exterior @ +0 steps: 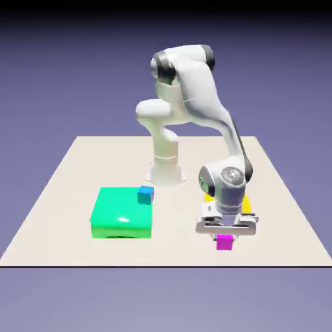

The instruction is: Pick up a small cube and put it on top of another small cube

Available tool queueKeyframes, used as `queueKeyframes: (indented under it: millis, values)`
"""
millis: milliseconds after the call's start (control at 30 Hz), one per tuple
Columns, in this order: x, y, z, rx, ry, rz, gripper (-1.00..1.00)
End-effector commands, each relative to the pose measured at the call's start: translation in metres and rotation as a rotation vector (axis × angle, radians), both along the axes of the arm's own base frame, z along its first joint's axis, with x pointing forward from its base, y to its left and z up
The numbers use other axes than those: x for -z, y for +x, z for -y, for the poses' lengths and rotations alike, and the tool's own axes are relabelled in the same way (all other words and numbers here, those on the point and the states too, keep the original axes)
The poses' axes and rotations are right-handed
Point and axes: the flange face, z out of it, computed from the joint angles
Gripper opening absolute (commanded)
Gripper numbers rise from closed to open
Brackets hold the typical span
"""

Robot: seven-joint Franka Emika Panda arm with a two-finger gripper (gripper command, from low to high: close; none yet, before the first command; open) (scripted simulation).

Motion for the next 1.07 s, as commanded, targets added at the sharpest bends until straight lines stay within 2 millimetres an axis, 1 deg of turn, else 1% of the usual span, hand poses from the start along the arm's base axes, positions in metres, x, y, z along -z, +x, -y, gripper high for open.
queueKeyframes:
  millis: [0,133,167,300,433,567,667,700,733,867,900,933,967,1033]
  values:
    - [-0.008,0.001,0.0,0.0,-0.002,0.0,-1.0]
    - [-0.043,0.004,-0.001,0.001,0.014,0.001,-1.0]
    - [-0.054,0.001,-0.005,-0.023,0.027,-0.002,-1.0]
    - [-0.101,-0.028,-0.025,-0.2,0.074,-0.013,-1.0]
    - [-0.144,-0.061,-0.038,-0.382,0.089,-0.011,-1.0]
    - [-0.179,-0.097,-0.045,-0.56,0.068,-0.006,-1.0]
    - [-0.2,-0.125,-0.046,-0.687,0.028,-0.005,-1.0]
    - [-0.204,-0.13,-0.046,-0.713,0.017,-0.006,-1.0]
    - [-0.204,-0.13,-0.046,-0.713,0.017,-0.006,-1.0]
    - [-0.146,-0.135,-0.042,-0.713,0.016,-0.006,-1.0]
    - [-0.135,-0.138,-0.041,-0.713,0.017,-0.006,-1.0]
    - [-0.135,-0.138,-0.041,-0.713,0.017,-0.006,1.0]
    - [-0.135,-0.138,-0.041,-0.713,0.017,-0.006,1.0]
    - [-0.163,-0.133,-0.044,-0.712,0.015,-0.006,1.0]
